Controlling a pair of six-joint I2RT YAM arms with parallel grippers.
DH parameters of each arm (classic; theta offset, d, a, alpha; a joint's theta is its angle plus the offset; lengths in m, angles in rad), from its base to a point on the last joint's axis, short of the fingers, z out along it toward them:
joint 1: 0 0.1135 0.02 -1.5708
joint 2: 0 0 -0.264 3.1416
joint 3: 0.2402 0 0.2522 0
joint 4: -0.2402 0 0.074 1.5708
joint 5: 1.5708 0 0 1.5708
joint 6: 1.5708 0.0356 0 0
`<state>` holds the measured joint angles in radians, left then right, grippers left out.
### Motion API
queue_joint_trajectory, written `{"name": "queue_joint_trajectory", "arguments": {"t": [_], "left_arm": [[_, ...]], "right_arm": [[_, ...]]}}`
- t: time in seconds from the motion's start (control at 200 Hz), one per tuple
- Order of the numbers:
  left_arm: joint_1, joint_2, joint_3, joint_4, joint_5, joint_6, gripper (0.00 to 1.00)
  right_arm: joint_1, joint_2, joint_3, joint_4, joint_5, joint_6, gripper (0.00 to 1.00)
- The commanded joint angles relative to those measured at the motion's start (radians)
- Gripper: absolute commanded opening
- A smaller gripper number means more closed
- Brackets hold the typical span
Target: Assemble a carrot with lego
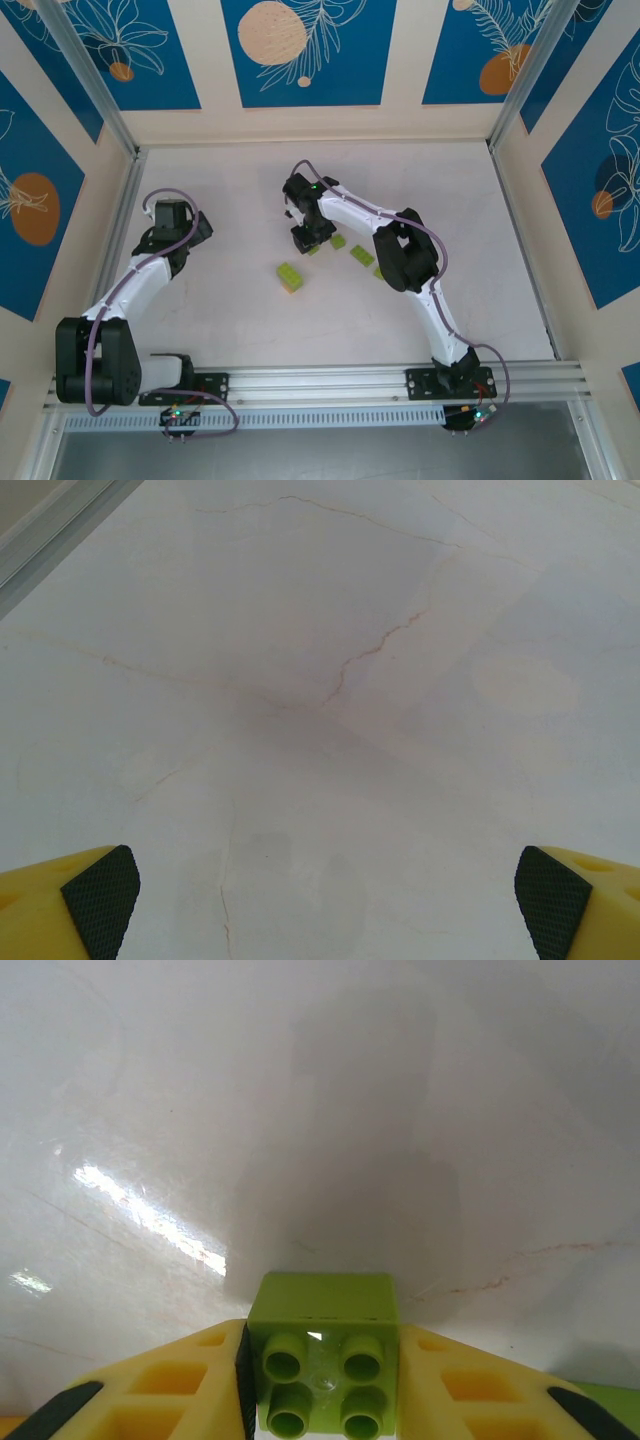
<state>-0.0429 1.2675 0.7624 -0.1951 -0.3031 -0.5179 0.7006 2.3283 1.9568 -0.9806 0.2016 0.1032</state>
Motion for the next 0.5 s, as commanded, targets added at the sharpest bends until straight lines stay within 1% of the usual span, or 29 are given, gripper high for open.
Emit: {"name": "queue_joint_trajectory", "arguments": {"t": [0.0, 0.18, 0.345, 0.495], "left_arm": [[0.015, 0.016, 0.035, 0.011, 0.012, 0.000, 0.99], [0.016, 0.014, 0.038, 0.008, 0.011, 0.002, 0.99], [0.015, 0.008, 0.035, 0.008, 0.012, 0.000, 0.99], [0.017, 0.002, 0.034, 0.006, 0.012, 0.001, 0.99]], "right_arm": [[-0.001, 0.004, -0.007, -0.034, -0.024, 0.006, 0.34], [-0.006, -0.049, -0.026, -0.060, -0.028, 0.033, 0.34], [0.000, -0.150, -0.050, -0.099, -0.042, 0.057, 0.33], [0.027, -0.238, -0.071, -0.145, -0.071, 0.070, 0.34]]}}
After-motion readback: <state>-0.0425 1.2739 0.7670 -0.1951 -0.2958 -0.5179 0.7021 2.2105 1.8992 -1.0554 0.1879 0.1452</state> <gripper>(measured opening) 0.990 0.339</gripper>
